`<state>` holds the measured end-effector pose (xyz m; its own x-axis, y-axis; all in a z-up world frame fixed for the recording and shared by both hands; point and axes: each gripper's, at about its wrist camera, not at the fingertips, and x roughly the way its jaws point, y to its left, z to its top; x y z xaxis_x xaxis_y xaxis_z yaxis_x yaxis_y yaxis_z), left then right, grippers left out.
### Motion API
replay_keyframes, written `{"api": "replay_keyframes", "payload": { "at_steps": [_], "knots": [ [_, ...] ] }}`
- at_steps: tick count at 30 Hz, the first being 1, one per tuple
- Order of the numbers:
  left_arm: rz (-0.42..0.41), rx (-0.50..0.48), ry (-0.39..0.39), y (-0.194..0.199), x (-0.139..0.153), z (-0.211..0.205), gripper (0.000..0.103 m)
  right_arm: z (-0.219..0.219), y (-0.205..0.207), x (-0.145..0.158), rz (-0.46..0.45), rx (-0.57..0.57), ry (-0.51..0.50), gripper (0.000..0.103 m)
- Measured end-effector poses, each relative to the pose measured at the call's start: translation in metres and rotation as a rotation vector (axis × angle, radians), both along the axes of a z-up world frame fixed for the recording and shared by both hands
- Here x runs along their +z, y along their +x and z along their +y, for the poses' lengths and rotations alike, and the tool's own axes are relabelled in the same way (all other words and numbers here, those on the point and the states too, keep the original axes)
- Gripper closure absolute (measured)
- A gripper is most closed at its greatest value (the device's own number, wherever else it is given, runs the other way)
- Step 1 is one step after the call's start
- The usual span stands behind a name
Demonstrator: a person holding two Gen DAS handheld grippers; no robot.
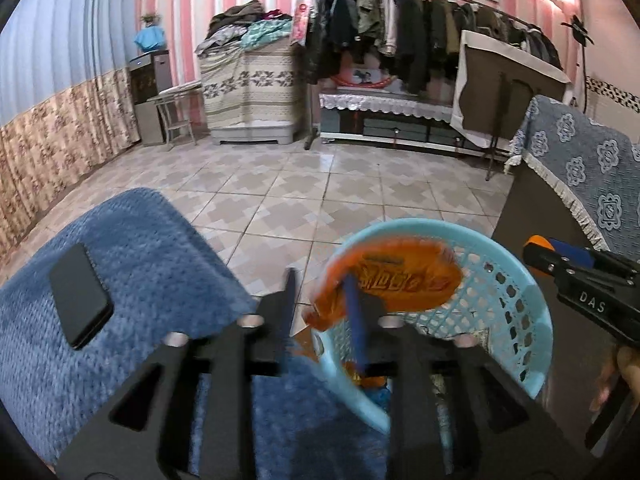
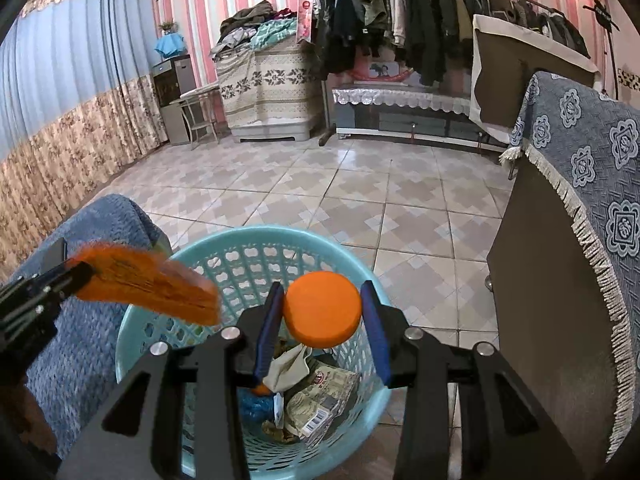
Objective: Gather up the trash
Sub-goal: 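Open the left tool to drop the packet, then the right tool to drop the disc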
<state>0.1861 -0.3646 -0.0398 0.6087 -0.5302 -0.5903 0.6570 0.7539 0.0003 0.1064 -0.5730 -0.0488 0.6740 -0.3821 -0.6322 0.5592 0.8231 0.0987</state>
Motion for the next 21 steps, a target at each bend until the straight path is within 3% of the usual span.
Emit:
{"api": "replay_keyframes", "payload": {
  "at_steps": [1, 2, 6, 8, 11, 21],
  "knots": [
    [-0.010, 0.000, -0.009, -0.002, 0.001, 0.000, 0.050, -0.002, -0.001, -0.001, -0.001, -0.003, 0.004, 0.063],
    [-0.019, 0.003, -0.017, -0.003, 0.002, 0.000, 0.043, -0.002, -0.001, -0.001, -0.001, -0.004, 0.008, 0.063],
    [-0.027, 0.010, -0.023, -0.004, 0.004, 0.002, 0.039, -0.002, 0.001, -0.005, 0.005, -0.004, 0.015, 0.063],
    [-0.041, 0.038, -0.029, -0.003, 0.008, 0.009, 0.025, -0.002, 0.002, -0.006, 0.009, 0.000, 0.012, 0.063],
    [-0.073, 0.085, -0.036, 0.001, 0.014, 0.023, 0.016, 0.002, 0.005, -0.007, 0.009, 0.008, 0.007, 0.063],
    [-0.069, 0.216, -0.074, 0.015, 0.025, 0.073, 0.005, 0.014, 0.023, -0.012, 0.007, 0.057, 0.009, 0.063]
  ]
}}
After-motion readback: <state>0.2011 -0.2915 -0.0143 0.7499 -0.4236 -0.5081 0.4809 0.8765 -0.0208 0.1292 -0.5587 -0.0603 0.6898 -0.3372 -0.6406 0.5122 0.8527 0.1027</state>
